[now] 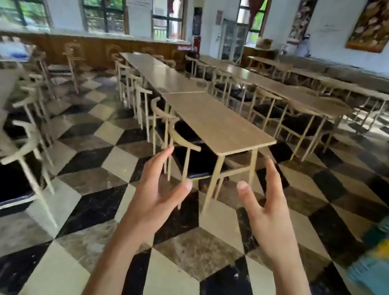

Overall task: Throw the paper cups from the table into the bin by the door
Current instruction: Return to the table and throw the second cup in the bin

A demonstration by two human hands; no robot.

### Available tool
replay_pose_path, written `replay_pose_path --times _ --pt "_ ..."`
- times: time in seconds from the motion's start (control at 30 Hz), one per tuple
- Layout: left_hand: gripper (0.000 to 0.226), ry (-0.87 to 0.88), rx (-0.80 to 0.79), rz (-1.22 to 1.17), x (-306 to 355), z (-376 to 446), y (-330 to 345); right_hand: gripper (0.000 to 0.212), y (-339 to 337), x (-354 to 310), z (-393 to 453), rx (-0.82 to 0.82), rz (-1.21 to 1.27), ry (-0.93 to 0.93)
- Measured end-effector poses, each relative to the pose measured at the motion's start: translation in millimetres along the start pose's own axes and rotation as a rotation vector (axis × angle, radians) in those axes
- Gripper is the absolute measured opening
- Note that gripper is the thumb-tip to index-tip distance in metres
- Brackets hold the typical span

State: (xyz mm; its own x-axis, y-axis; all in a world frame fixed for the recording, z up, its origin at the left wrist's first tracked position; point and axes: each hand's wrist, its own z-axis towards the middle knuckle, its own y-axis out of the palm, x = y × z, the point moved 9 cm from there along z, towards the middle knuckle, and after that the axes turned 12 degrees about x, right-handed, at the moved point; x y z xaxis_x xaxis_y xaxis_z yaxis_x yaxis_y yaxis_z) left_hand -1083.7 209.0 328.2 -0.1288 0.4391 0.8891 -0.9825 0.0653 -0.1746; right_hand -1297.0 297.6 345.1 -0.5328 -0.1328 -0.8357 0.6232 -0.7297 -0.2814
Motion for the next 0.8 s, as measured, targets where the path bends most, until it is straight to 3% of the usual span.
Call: replay_pose_path --times 0.2,0.47,0.67,0.8 --pt "0.079 -0.064 0.330 0.110 -43 -13 -207 0.086 186 -92 -50 -0.282 0.128 -0.106" --pt "0.073 -0.141 0.715 0.236 -80 -77 -492 0.085 422 -232 -185 -0.676 0.342 -0.132" --pt "0.079 -0.223 0.952 0.345 -94 -130 -640 0.084 544 -301 -258 -0.833 0.407 -0.151" --pt "0.076 -0.219 1.004 0.416 -116 -144 -706 0.083 616 -323 -289 -0.923 0.442 -0.158"
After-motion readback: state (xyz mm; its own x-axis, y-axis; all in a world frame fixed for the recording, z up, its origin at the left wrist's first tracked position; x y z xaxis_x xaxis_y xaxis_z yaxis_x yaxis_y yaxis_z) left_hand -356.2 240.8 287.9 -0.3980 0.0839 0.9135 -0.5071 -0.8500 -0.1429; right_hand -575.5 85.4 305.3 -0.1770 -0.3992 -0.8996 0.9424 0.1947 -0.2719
